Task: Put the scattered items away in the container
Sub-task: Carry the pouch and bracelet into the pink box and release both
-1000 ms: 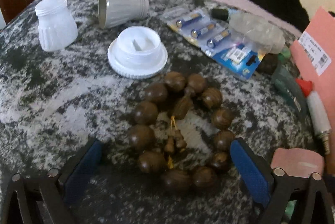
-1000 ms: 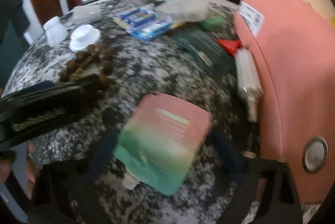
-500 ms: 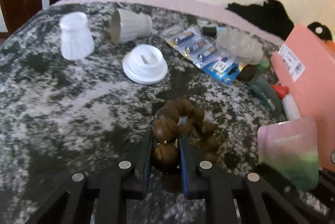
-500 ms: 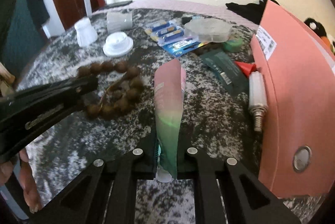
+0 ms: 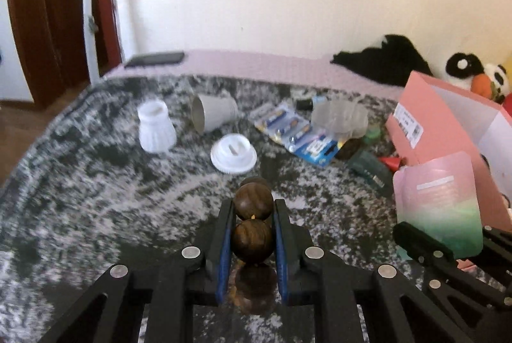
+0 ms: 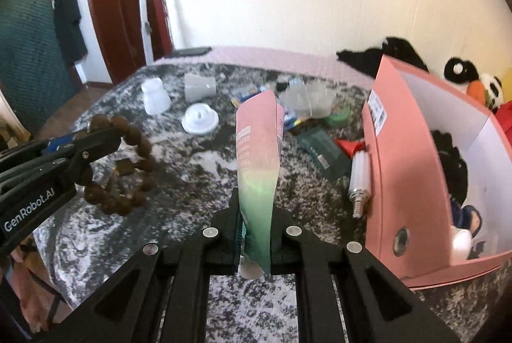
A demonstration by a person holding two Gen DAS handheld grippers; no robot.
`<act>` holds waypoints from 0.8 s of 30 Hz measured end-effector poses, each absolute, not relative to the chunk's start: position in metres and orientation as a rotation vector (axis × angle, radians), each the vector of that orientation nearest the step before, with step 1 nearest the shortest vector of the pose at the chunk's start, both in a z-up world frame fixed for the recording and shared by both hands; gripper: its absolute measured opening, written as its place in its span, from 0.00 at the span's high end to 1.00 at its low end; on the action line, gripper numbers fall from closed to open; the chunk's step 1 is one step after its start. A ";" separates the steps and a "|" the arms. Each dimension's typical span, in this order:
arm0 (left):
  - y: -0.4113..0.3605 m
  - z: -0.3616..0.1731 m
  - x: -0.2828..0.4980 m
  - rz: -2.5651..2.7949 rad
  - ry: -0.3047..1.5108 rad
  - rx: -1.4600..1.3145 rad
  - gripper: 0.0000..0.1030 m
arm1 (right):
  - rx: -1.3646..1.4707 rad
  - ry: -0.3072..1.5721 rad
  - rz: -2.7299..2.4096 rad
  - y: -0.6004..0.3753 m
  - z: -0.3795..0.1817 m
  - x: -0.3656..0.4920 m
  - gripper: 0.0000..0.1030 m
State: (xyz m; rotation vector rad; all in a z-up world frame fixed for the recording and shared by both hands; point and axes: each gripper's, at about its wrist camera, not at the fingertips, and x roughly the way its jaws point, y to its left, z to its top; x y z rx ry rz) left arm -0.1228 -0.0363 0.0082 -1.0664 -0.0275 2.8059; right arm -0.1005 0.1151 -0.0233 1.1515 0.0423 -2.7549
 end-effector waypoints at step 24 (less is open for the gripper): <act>0.068 0.099 -0.042 2.775 0.097 -0.725 0.83 | 0.877 -0.018 -2.898 0.196 0.077 0.000 0.89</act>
